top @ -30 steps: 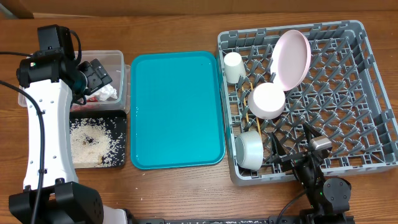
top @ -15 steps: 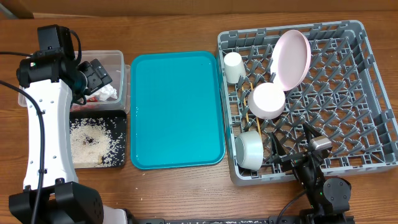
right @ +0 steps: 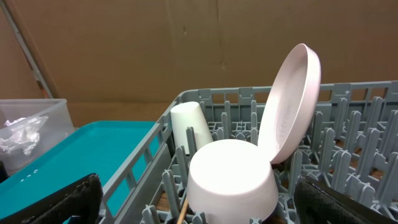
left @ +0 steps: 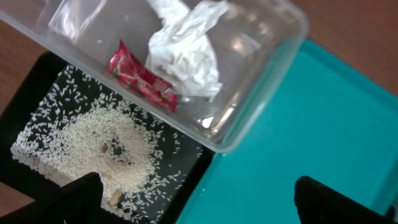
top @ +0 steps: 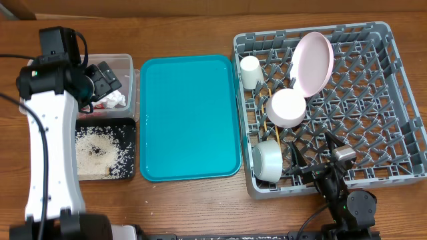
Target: Sort waste into correct bins and load items into the dishwasher
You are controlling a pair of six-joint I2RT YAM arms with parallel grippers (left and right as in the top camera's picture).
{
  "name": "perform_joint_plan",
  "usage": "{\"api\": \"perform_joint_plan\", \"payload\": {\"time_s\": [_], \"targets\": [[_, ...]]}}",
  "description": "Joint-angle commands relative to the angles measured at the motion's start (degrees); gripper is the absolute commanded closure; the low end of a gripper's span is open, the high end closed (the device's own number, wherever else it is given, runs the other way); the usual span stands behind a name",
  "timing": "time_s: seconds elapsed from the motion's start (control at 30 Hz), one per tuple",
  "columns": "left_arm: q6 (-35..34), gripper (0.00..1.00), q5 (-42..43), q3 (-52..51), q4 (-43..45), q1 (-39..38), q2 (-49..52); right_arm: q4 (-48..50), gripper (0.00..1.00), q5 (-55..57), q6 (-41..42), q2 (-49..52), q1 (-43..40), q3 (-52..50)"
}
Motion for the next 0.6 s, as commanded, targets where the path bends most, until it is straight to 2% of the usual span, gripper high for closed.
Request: {"api": "perform_joint_plan", "payload": {"time_s": [0.0,0.3,0.57], "targets": [[-0.7,0.0,0.1,1.2,0.0,-2.8,-8.4,0.3,0.0,0.5,0.2,-0.6,-0.5,-0.6],[-0.8,0.0,0.1,1.1,0.0,-9.4,-20.7,0.3,0.0,0.5,0.2,-0.6,-0.5,-0.6],[-0.7,0.0,0.1,1.0,0.0,-9.6,-28.2,0.3,0.0,0.5,0.2,-0.6,-0.5,-0.6]]}}
